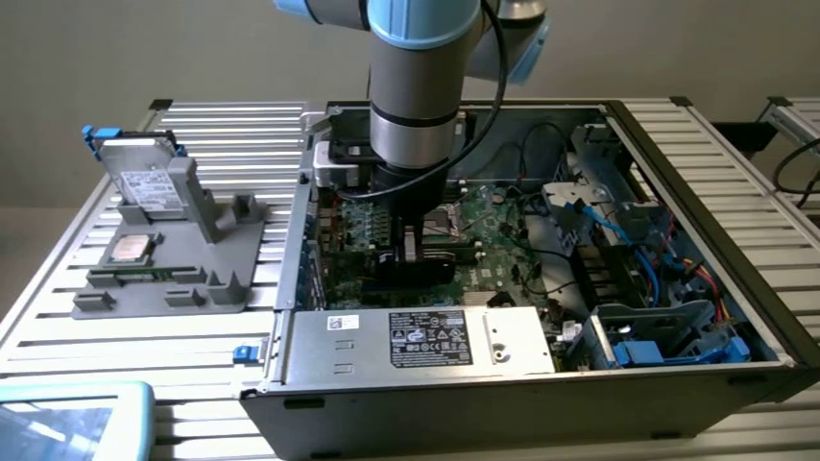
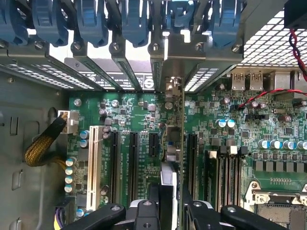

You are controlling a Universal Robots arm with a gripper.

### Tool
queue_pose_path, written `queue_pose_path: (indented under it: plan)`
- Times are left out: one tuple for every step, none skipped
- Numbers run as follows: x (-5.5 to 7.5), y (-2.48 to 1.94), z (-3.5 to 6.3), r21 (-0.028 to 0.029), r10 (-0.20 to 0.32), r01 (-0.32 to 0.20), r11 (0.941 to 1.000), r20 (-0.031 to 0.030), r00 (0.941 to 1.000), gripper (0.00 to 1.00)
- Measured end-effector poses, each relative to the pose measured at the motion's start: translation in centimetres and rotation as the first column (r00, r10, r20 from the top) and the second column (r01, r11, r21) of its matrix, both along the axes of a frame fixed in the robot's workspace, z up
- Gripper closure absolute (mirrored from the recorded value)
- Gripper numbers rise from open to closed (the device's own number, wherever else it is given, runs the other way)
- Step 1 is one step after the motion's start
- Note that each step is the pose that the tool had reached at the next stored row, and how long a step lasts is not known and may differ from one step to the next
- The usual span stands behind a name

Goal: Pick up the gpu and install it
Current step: 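Insert the gpu into the slot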

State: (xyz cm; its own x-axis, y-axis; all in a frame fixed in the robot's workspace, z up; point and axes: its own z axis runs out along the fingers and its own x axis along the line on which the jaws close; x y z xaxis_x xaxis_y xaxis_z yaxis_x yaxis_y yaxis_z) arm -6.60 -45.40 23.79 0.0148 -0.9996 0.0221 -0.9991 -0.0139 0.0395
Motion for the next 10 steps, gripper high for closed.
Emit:
queue_pose_path:
  plan:
    - [0.00, 0.00, -0.01, 0.0000, 0.000, 0.000, 1.0000, 0.0000, 1.0000, 0.73]
    - [0.00, 0.00, -0.01, -0.0001, 0.000, 0.000, 1.0000, 0.0000, 1.0000, 0.73]
    - [0.00, 0.00, -0.03, 0.0000, 0.001, -0.001, 1.0000, 0.0000, 1.0000, 0.73]
    - [0.00, 0.00, -0.03, 0.0000, 0.001, -0.001, 1.0000, 0.0000, 1.0000, 0.73]
    - [0.00, 0.00, -0.03, 0.0001, 0.001, -0.001, 1.0000, 0.0000, 1.0000, 0.73]
    - [0.00, 0.00, -0.03, 0.0001, 0.002, -0.002, 1.0000, 0.0001, 1.0000, 0.73]
    - [0.00, 0.00, -0.03, 0.0001, 0.002, -0.002, 1.0000, 0.0000, 1.0000, 0.73]
    - [0.00, 0.00, -0.03, 0.0001, 0.003, -0.003, 1.0000, 0.0001, 1.0000, 0.73]
    - [0.00, 0.00, -0.04, 0.0001, 0.003, -0.003, 1.0000, 0.0001, 1.0000, 0.73]
    - [0.00, 0.00, -0.04, 0.0000, 0.004, -0.004, 1.0000, 0.0000, 1.0000, 0.73]
